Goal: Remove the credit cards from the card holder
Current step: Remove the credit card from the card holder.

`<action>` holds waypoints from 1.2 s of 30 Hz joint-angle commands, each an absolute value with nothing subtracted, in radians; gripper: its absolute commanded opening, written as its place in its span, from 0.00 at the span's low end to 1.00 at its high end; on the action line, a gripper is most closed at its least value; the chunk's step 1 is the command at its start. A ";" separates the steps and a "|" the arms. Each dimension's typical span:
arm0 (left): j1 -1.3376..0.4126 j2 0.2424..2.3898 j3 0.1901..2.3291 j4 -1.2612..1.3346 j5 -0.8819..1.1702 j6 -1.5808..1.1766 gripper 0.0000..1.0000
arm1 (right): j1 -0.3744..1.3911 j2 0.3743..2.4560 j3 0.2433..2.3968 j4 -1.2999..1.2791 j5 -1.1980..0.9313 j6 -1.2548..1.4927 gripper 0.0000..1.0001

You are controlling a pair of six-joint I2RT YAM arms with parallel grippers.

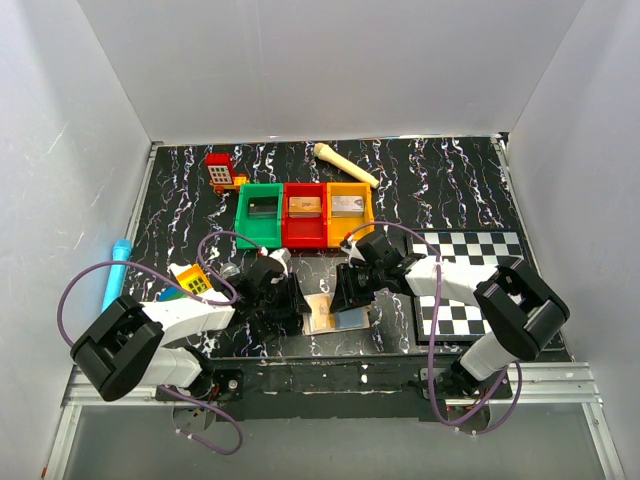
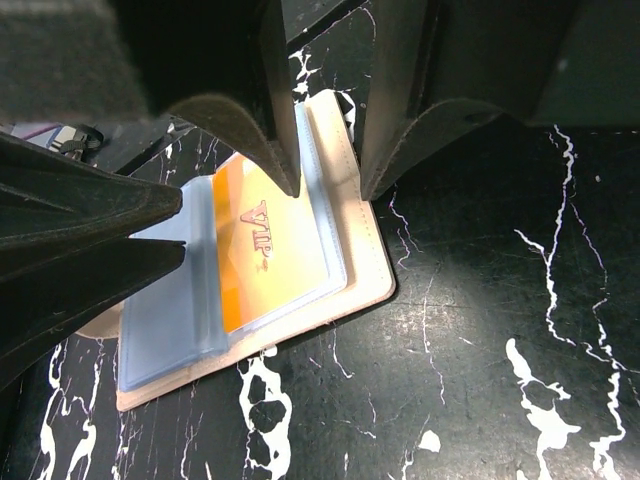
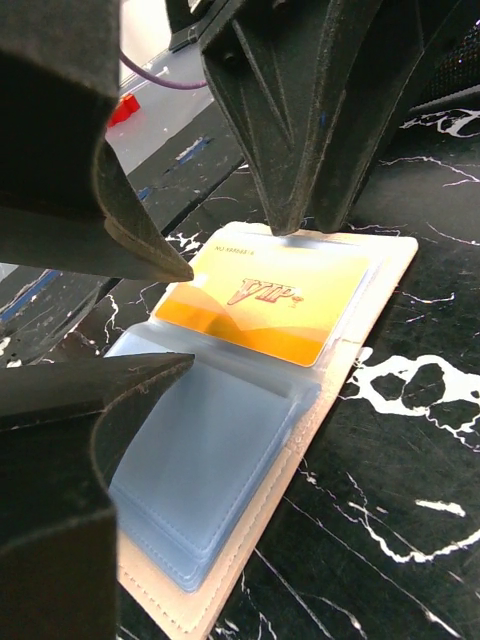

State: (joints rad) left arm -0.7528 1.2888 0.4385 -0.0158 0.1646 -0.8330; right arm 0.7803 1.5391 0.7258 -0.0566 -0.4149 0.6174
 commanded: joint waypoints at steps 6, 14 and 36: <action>-0.755 1.304 0.466 -0.029 0.144 -0.830 0.22 | 0.782 1.559 0.756 -0.012 -0.429 0.626 0.43; -0.755 1.333 0.466 -0.018 0.144 -0.833 0.20 | 0.782 1.569 0.741 0.026 -0.433 0.641 0.43; -0.755 1.353 0.471 -0.012 0.144 -0.833 0.13 | 0.782 1.574 0.736 -0.029 -0.368 0.644 0.44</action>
State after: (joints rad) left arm -0.7528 1.3468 0.4591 -0.0002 0.1635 -0.8383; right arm 0.7803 1.5726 0.7258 -0.0082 -0.3874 0.6483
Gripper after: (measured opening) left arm 0.135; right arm 0.438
